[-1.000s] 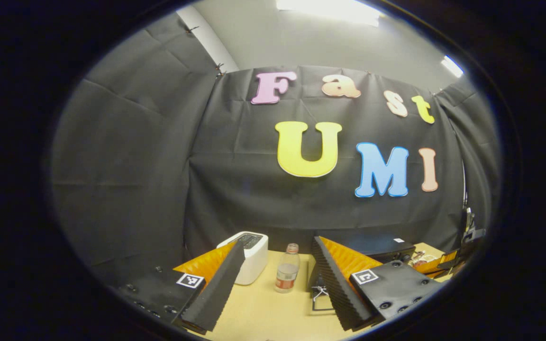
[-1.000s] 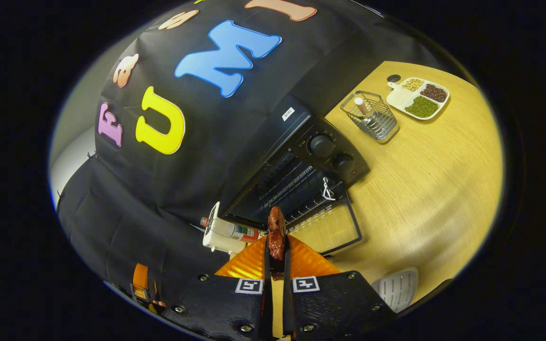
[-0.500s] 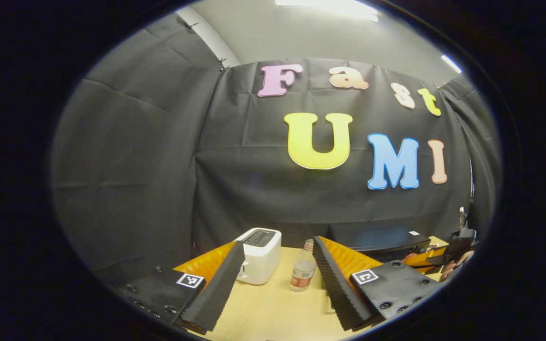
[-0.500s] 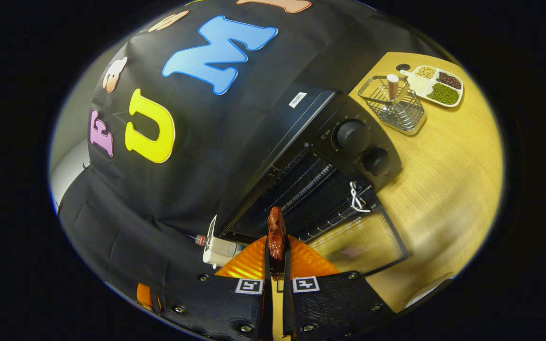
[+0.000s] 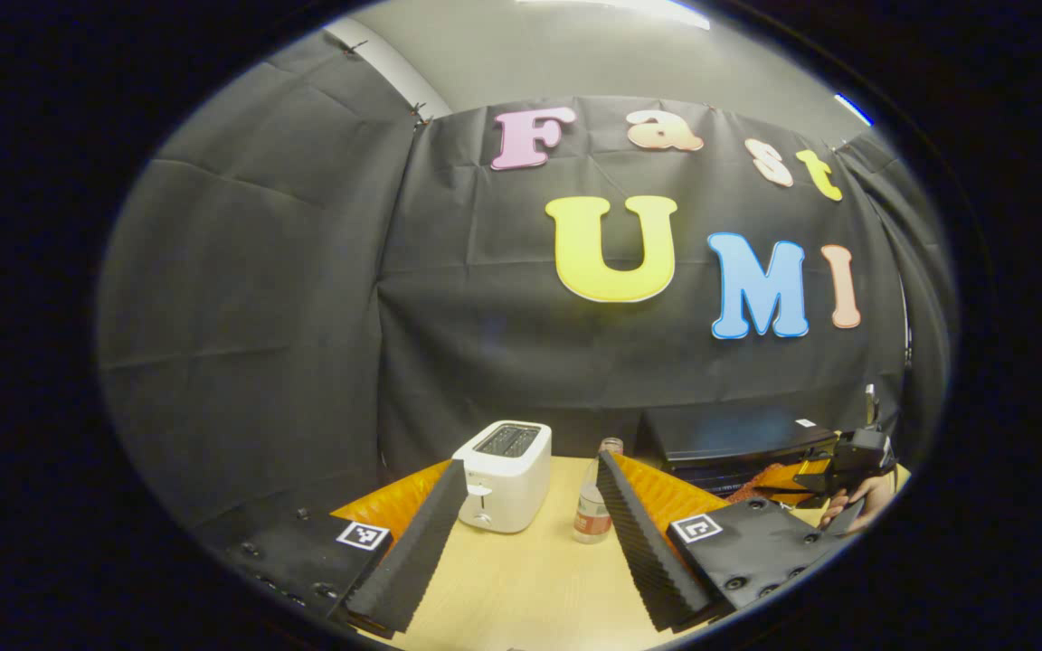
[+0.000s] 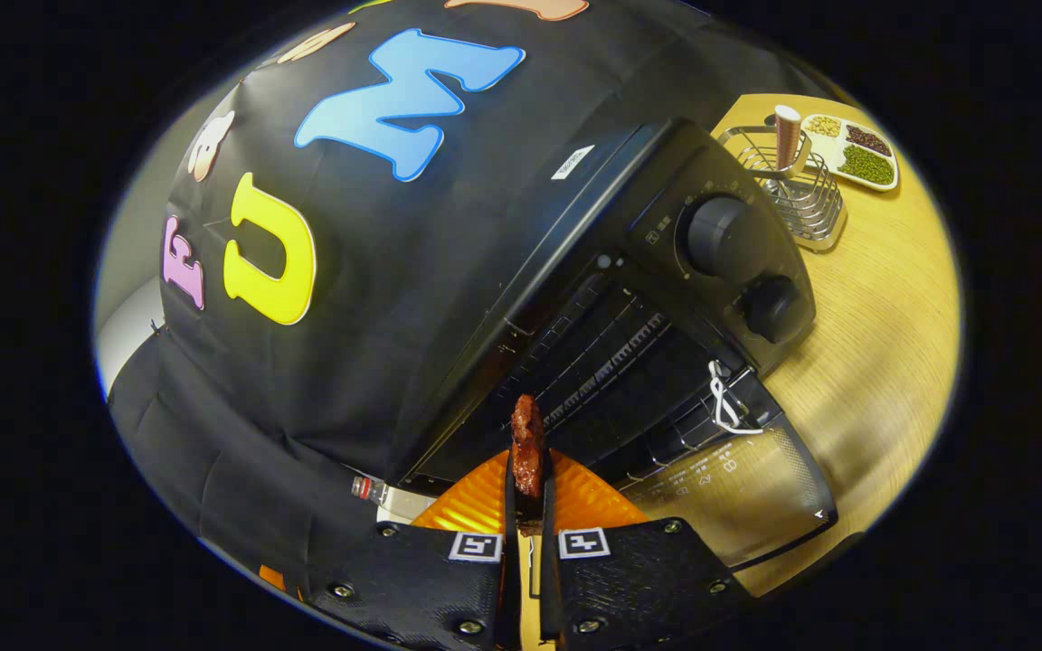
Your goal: Open the electric oven with the left hand, put the food in, and close the electric oven.
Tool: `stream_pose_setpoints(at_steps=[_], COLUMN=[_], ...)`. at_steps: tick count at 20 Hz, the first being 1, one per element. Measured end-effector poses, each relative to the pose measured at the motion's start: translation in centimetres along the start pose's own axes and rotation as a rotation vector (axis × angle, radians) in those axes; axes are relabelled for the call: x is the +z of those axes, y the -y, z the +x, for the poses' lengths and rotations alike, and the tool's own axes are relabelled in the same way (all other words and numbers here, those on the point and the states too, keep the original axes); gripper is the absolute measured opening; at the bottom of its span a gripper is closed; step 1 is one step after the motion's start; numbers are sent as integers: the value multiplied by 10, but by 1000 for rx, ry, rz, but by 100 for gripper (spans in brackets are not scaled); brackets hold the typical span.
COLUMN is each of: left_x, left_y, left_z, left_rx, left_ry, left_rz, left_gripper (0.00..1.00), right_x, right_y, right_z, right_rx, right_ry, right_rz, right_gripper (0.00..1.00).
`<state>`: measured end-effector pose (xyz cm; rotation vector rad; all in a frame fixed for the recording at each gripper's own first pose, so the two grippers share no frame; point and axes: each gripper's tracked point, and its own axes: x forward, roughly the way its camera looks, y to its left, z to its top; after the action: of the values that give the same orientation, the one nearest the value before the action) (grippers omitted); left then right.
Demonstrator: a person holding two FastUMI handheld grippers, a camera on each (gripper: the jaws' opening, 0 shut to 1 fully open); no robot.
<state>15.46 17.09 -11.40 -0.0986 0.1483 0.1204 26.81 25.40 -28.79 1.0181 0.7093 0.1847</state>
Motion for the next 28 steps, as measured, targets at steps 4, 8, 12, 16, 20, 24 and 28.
stream_pose_setpoints(at_steps=[4, 8, 12, 16, 20, 24, 28], left_x=[-8, -17, -14, -17, -11, -12, -17], left_y=[0, -1, -2, 1, 12, 25, 47], left_z=[0, 1, -1, -5, -7, -11, -14], left_rx=[3, 6, 13, 15, 2, -18, -58], left_ry=[-21, -44, -44, -52, -40, -41, -51], left_rz=[8, -1, 3, -4, 5, -6, -27], left_gripper=[98, 97, 100, 97, 98, 97, 100], right_x=[8, 13, 19, 23, 30, 47, 50], right_y=[-4, 11, 17, 43, 49, 45, 36], right_z=[17, 32, 33, 34, 24, 3, -33], right_rx=[13, -4, -10, -134, -175, -199, -195], right_ry=[39, 52, 67, 80, 101, 147, 147], right_rz=[2, 8, -12, -103, -181, -276, -363], right_gripper=[9, 8, 10, 10, 44, 97, 97])
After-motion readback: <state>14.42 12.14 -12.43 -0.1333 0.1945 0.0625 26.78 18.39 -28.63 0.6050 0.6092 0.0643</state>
